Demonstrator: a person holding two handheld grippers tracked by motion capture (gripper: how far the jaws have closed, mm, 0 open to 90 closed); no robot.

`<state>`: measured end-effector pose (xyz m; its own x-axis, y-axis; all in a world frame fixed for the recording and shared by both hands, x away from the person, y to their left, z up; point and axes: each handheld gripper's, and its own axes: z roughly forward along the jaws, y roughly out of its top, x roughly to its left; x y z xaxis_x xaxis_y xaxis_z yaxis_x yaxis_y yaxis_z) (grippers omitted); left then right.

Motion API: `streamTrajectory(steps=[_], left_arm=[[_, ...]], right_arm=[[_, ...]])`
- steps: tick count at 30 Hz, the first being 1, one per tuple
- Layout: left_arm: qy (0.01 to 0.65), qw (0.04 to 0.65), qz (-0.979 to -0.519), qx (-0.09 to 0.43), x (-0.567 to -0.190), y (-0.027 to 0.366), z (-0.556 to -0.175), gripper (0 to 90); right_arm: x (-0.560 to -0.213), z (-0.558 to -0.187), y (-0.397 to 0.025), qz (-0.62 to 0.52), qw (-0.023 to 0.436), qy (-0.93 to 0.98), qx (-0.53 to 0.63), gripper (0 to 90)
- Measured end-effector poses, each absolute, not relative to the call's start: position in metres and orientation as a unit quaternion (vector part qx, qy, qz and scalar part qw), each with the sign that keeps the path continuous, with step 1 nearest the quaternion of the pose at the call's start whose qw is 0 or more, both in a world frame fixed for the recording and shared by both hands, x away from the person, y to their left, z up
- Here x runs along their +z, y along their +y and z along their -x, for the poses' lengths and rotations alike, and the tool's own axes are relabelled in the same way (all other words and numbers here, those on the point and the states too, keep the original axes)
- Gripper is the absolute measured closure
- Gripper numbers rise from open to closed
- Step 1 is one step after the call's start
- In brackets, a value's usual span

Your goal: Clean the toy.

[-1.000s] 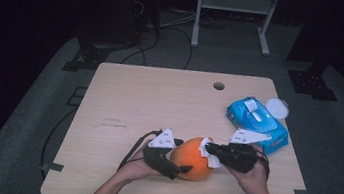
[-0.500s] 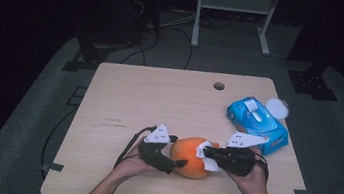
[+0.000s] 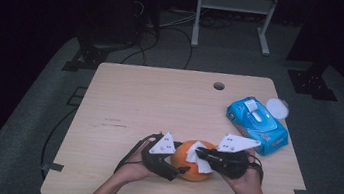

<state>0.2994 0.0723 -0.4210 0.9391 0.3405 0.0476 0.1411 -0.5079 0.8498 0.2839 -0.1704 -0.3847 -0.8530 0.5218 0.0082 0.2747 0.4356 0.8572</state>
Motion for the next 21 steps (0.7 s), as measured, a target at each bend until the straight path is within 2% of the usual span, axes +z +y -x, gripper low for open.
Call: streamTrajectory(steps=[3, 6, 11, 17, 21], left_arm=[[0.140, 0.490, -0.855, 0.096, -0.416, 0.073, -0.301, 19.8], [0.149, 0.510, -0.841, 0.098, -0.414, 0.072, -0.302, 12.9], [0.144, 0.498, -0.850, 0.091, -0.423, 0.064, -0.298, 19.7], [0.107, 0.483, -0.862, 0.112, -0.421, 0.061, -0.292, 20.1], [0.118, 0.487, -0.859, 0.106, -0.423, 0.067, -0.296, 21.6]], right_arm=[[-0.388, -0.290, -0.185, -0.254, 0.094, 0.834, 0.482, 84.6], [-0.389, -0.287, -0.184, -0.235, 0.090, 0.843, 0.475, 84.6], [-0.387, -0.282, -0.174, -0.221, 0.096, 0.850, 0.468, 84.6], [-0.384, -0.273, -0.152, -0.203, 0.118, 0.850, 0.472, 84.6], [-0.384, -0.279, -0.166, -0.213, 0.123, 0.849, 0.468, 84.7]])
